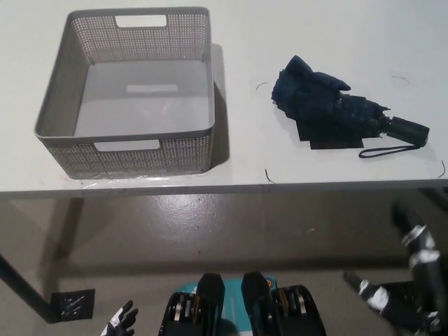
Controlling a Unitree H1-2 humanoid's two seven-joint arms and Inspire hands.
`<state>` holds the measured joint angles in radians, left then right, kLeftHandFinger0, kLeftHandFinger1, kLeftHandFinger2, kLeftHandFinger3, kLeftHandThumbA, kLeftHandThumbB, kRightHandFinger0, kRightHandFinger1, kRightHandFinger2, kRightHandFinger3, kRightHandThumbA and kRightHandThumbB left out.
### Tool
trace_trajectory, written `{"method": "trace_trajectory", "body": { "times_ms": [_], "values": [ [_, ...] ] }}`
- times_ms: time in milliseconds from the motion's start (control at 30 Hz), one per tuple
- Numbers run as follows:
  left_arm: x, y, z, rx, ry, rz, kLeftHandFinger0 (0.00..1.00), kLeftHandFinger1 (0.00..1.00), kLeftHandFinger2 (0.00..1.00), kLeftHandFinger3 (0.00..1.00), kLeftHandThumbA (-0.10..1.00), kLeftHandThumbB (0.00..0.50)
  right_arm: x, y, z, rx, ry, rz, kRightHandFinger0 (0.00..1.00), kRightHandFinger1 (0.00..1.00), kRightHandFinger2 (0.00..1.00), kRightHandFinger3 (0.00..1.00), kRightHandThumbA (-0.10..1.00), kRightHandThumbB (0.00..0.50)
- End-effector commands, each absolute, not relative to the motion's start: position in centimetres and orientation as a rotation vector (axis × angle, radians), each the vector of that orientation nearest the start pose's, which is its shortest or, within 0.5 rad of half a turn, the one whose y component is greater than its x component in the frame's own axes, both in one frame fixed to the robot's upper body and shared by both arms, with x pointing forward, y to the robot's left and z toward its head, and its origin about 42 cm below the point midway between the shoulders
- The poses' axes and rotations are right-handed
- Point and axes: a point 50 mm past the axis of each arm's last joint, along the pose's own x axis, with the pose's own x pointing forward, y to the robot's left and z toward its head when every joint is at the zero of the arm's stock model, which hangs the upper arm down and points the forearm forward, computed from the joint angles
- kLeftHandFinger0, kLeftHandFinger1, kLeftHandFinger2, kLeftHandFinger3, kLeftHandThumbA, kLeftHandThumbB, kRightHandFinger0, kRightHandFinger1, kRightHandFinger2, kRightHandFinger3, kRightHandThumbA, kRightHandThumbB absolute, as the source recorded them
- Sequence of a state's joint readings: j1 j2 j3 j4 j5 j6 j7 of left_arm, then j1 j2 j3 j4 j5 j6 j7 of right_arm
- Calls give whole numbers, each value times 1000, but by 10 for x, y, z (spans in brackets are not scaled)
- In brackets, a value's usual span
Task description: Use the right hand to pick up a umbrella on the right side and place it into a container on the lft side
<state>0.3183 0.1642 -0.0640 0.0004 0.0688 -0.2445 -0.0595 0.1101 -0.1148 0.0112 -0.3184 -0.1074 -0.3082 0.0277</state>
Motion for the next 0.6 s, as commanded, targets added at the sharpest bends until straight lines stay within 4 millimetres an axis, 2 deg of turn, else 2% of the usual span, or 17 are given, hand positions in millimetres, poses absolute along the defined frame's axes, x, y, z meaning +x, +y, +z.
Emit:
{"method": "trace_trajectory", "body": {
  "times_ms": [0, 67, 133, 200, 233, 267, 300, 333, 433, 567],
  "values": [
    [168, 260, 58, 241, -8, -144, 1000, 1000, 1000, 1000, 1000, 37, 263, -247, 270, -420, -693, 21, 1000, 1000, 1000, 1000, 1000, 389],
    [167, 260, 57, 250, -3, -140, 1000, 1000, 1000, 1000, 1000, 50, 285, -248, 297, -472, -686, 32, 1000, 1000, 1000, 1000, 1000, 411],
    [168, 260, 58, 256, -6, -139, 1000, 1000, 1000, 1000, 1000, 49, 305, -247, 317, -529, -678, 33, 1000, 1000, 1000, 1000, 1000, 374],
    [168, 260, 57, 251, -6, -138, 1000, 1000, 1000, 1000, 1000, 45, 329, -244, 335, -583, -665, 42, 1000, 1000, 1000, 1000, 1000, 381],
    [167, 260, 57, 248, -5, -138, 1000, 1000, 1000, 1000, 1000, 44, 346, -241, 345, -604, -652, 58, 1000, 1000, 1000, 1000, 1000, 368],
    [166, 259, 56, 247, -3, -137, 1000, 1000, 1000, 1000, 1000, 43, 354, -240, 350, -617, -643, 67, 1000, 1000, 1000, 1000, 1000, 369],
    [166, 259, 56, 249, -4, -138, 1000, 1000, 1000, 1000, 1000, 42, 370, -235, 359, -655, -591, 82, 1000, 1000, 1000, 1000, 1000, 420],
    [166, 259, 55, 247, -1, -140, 1000, 1000, 1000, 1000, 1000, 43, 381, -232, 364, -680, -570, 88, 1000, 1000, 1000, 1000, 1000, 440],
    [166, 259, 55, 249, 3, -143, 1000, 1000, 1000, 1000, 1000, 49, 422, -218, 378, -735, -492, 128, 1000, 1000, 1000, 1000, 1000, 418],
    [164, 260, 54, 249, 9, -149, 1000, 1000, 1000, 1000, 1000, 55, 465, -201, 384, -856, -388, 157, 1000, 1000, 1000, 1000, 1000, 450]
  ]
}}
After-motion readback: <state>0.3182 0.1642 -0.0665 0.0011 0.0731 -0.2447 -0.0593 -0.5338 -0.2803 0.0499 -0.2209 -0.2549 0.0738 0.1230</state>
